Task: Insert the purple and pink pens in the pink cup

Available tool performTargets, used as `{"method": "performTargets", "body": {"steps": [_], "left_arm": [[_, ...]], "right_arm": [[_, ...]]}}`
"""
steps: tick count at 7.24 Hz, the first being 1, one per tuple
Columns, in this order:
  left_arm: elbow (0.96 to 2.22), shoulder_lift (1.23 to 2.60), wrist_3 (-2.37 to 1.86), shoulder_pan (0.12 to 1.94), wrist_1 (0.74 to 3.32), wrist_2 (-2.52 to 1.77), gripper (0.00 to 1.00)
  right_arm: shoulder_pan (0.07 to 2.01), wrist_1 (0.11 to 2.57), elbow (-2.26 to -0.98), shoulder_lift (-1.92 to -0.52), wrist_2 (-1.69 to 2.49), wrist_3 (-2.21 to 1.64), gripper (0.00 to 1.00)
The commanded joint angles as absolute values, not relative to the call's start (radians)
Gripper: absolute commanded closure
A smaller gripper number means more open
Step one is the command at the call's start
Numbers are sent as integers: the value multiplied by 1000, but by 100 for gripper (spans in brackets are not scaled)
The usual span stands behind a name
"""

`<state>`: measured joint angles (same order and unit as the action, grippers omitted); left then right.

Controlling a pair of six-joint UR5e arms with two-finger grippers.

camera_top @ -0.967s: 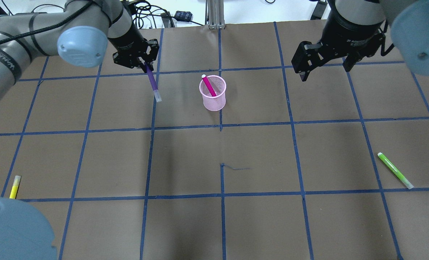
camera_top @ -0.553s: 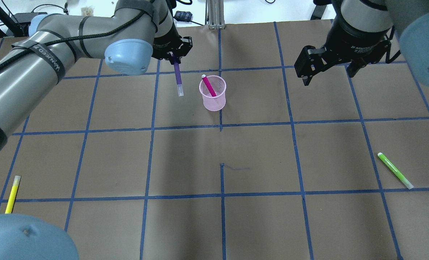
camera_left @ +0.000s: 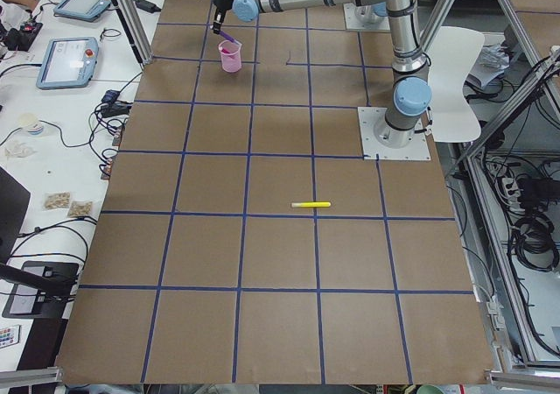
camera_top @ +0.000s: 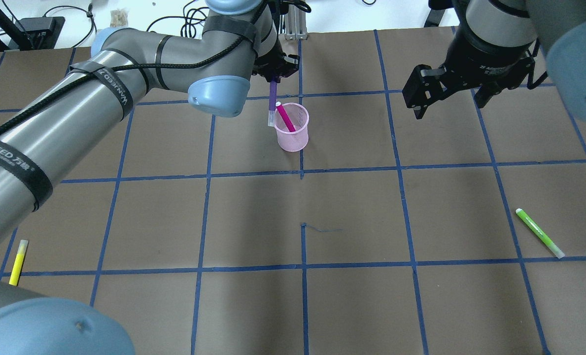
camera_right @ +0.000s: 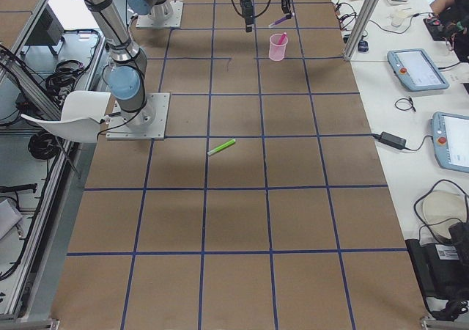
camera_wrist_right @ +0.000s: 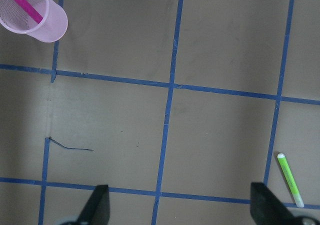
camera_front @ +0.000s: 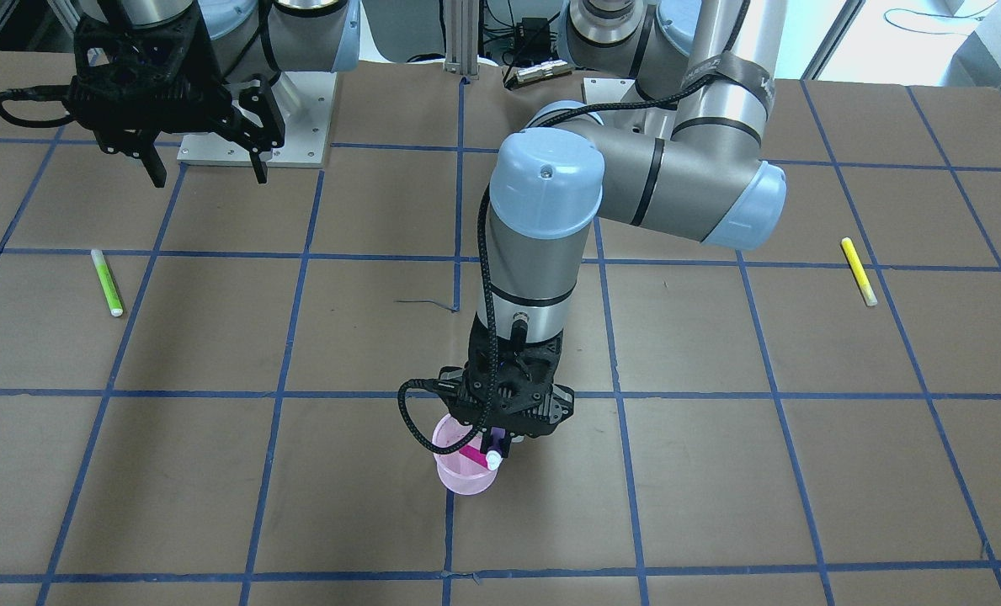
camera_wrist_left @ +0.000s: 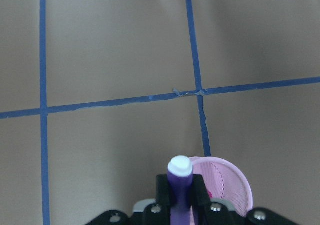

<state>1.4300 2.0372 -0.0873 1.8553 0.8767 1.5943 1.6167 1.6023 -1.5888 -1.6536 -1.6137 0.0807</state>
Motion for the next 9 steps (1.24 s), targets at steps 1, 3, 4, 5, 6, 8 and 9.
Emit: {"method": "performTargets", "body": {"steps": [1,3,4,5,6,8,9], "left_arm": [[1437,2034,-66,1868,800,1595,99],[1465,2039,-71,1894,709,1601,99],[1506,2039,-66,1922,605,1655,99],[1547,2036,-60,1924,553,1661,99],[1584,2033,-51,1930,531,1663,99],[1620,2037,-16,1928,450,1663,99],[1627,2039,-17,1928,446,1663,99]], "right_arm": [[1617,1602,-1586,-1655,-1618,81,0],[1618,1598,-1591,-1657,-1618,92,0],[1614,1597,-1595,-1655,-1618,97,0],[1618,1598,-1594,-1657,-1612,92,0],[1618,1598,-1594,-1657,-1612,92,0],[1621,1598,-1592,-1655,-1617,92,0],[1618,1600,-1591,-1655,-1618,101,0]]}}
